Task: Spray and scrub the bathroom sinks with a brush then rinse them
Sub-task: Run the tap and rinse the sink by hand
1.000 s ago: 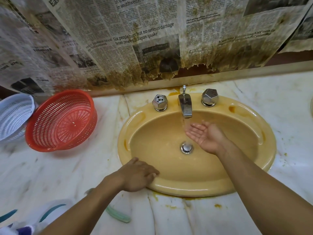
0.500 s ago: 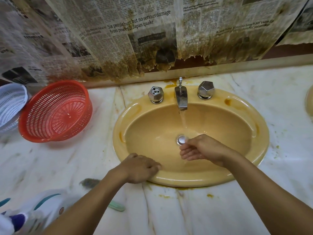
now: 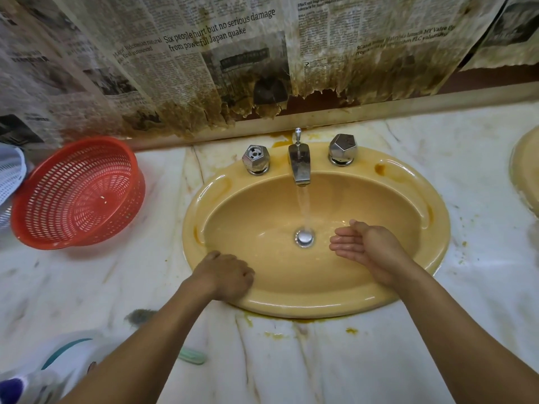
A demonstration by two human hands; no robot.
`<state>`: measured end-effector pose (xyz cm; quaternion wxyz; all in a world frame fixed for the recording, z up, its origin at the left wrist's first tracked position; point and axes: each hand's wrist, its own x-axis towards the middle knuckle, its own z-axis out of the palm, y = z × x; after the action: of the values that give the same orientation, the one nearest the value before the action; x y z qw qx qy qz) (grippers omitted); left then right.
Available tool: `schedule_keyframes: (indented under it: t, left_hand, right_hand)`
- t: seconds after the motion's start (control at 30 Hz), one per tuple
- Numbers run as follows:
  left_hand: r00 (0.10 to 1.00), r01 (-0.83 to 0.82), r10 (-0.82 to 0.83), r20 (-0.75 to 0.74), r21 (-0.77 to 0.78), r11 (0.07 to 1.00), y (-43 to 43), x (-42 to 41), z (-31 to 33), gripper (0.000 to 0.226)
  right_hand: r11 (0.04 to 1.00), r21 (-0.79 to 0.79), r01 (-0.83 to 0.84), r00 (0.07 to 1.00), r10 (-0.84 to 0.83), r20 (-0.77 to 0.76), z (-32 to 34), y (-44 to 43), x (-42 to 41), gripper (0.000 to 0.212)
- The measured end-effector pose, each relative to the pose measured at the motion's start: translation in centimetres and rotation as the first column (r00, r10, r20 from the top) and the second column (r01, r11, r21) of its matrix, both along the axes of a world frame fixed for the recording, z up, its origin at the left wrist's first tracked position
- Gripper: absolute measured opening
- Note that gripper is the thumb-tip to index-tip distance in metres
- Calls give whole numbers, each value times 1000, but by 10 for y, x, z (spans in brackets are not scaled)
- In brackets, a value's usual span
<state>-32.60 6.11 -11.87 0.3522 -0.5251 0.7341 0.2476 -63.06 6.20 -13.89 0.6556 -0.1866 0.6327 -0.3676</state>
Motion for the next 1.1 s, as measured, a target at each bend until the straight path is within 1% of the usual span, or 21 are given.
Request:
schedule_keyframes:
  t: [0.03, 0.13, 0.17, 0.2, 0.23, 0.3, 0.37, 0.4, 0.47, 0.57, 0.67, 0.73, 0.77, 0.8, 0.83, 0.87, 0.9, 0.97, 1.0, 1.03, 1.1]
  left_hand:
    - [999, -15, 16, -41, 38, 999, 2, -4, 2, 50]
    - [946, -146, 216, -243, 276, 950, 12, -17, 12, 41]
    - [927, -154, 248, -280, 320, 935, 14, -17, 13, 40]
    - [924, -146, 247, -291, 328, 933, 15, -15, 11, 40]
    - [930, -137, 230, -287, 309, 941, 15, -11, 9, 40]
    - [956, -119, 165, -242, 193, 974, 13, -2, 5, 43]
    - [973, -119, 126, -192, 44, 992, 10, 5, 1, 45]
    - [977, -115, 114, -181, 5, 993, 9, 7, -1, 45]
    - [980, -114, 112, -166, -4, 993, 8, 9, -5, 45]
    - [981, -125, 127, -146, 22, 992, 7, 7, -4, 46]
    - [990, -107, 109, -87, 22, 994, 6, 0, -5, 51]
    - [998, -59, 60, -16, 25, 998, 6, -14, -8, 58]
    - [1000, -28, 28, 4, 39, 999, 6, -22, -8, 62]
    - [1000, -23, 23, 7, 75, 997, 6, -32, -7, 63]
    - [999, -37, 40, -21, 134, 990, 6, -42, -2, 61]
    - [994, -50, 69, -84, 207, 977, 7, -54, 4, 57]
    - [983, -47, 94, -158, 277, 960, 9, -64, 11, 53]
    - [964, -21, 122, -237, 389, 921, 12, -74, 19, 51]
    - [966, -18, 118, -228, 401, 916, 12, -70, 16, 50]
    - [976, -29, 108, -190, 375, 926, 11, -63, 13, 50]
    - [999, -18, 28, -36, 238, 971, 7, -45, 4, 54]
  right_hand:
    - [1000, 1, 18, 999, -18, 28, 0, -4, 2, 43]
    - [997, 21, 70, 982, -72, 175, 2, -21, 12, 46]
    - [995, 37, 91, 963, -97, 253, 4, -27, 17, 46]
    - [992, 62, 111, 932, -126, 339, 5, -34, 22, 45]
    - [987, 93, 132, 891, -159, 425, 8, -41, 27, 44]
    - [973, 155, 170, 798, -228, 558, 11, -54, 37, 40]
    - [959, 205, 197, 745, -282, 605, 13, -65, 44, 36]
    - [953, 220, 210, 736, -302, 606, 13, -69, 47, 34]
    - [947, 232, 223, 727, -320, 607, 13, -74, 49, 33]
    - [967, 192, 168, 748, -252, 614, 20, -73, 47, 33]
    - [995, 103, 6, 834, -62, 548, 40, -62, 47, 38]
    - [978, 12, -208, 884, 182, 430, 58, -45, 46, 40]
    - [939, -19, -344, 883, 331, 332, 65, -35, 44, 39]
    - [883, -17, -469, 861, 461, 215, 70, -24, 42, 38]
    - [831, 13, -556, 828, 553, 96, 72, -14, 38, 36]
    - [802, 50, -596, 802, 597, -13, 69, -6, 33, 34]
    - [798, 83, -596, 792, 602, -101, 65, 0, 26, 31]
    - [847, 130, -516, 822, 532, -202, 52, 5, 10, 26]
    - [876, 143, -460, 846, 482, -227, 47, 6, 2, 24]
    - [898, 152, -413, 865, 439, -244, 43, 8, -5, 24]
    - [922, 152, -357, 887, 385, -253, 38, 12, -17, 24]
